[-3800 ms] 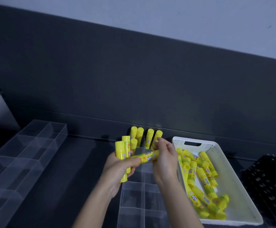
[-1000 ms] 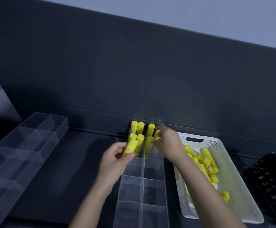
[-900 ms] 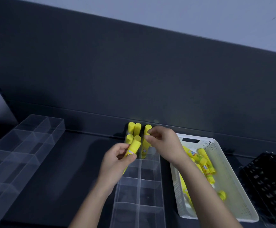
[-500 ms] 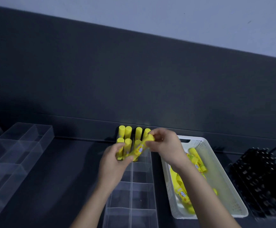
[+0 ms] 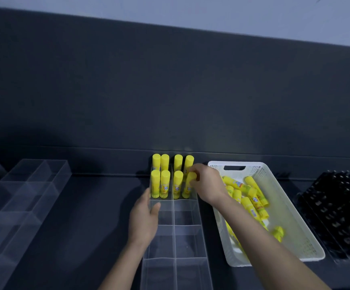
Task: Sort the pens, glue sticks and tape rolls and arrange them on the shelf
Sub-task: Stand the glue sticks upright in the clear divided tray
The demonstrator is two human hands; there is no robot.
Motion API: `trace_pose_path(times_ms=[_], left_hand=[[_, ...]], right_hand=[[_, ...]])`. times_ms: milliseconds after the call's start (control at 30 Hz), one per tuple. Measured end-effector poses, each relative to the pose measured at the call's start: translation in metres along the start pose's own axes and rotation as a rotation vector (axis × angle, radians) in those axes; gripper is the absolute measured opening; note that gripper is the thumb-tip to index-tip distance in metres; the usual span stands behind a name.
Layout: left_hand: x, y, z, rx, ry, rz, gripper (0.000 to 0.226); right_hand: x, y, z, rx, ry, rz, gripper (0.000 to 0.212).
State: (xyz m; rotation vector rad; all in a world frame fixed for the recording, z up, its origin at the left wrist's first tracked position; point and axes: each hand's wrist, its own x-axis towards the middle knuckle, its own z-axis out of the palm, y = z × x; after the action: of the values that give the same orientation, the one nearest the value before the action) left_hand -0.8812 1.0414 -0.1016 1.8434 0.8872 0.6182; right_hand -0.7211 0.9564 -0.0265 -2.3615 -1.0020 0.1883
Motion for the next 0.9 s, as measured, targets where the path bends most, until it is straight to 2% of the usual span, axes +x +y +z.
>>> trace_pose_path(times_ms=[400, 533, 667, 767, 900], left_hand=[[0.000, 0.000, 0.000, 0.114, 0.034, -0.007, 0.047], [0.000, 0.001, -0.003, 0.122, 0.012, -0.034, 0.040], [0.003, 0.019, -0.009, 0.223, 0.138, -0.062, 0.047], [0.004, 0.051, -0.007, 0.249, 0.188, 0.054, 0.045], [-0.003, 0.093, 0.019, 0.265, 0.048, 0.217, 0.039]], right_hand=[[0.001, 0.003, 0.000, -0.030, -0.060, -0.068, 0.039], [-0.008, 0.019, -0.022, -0.031, -0.007, -0.090, 0.037], [-0.026, 0.059, -0.050, -0.121, 0.052, -0.025, 0.030], [-0.046, 0.091, -0.064, -0.114, 0.078, 0.072, 0.018], [-0.068, 0.122, -0.071, -0.127, 0.057, 0.155, 0.007]])
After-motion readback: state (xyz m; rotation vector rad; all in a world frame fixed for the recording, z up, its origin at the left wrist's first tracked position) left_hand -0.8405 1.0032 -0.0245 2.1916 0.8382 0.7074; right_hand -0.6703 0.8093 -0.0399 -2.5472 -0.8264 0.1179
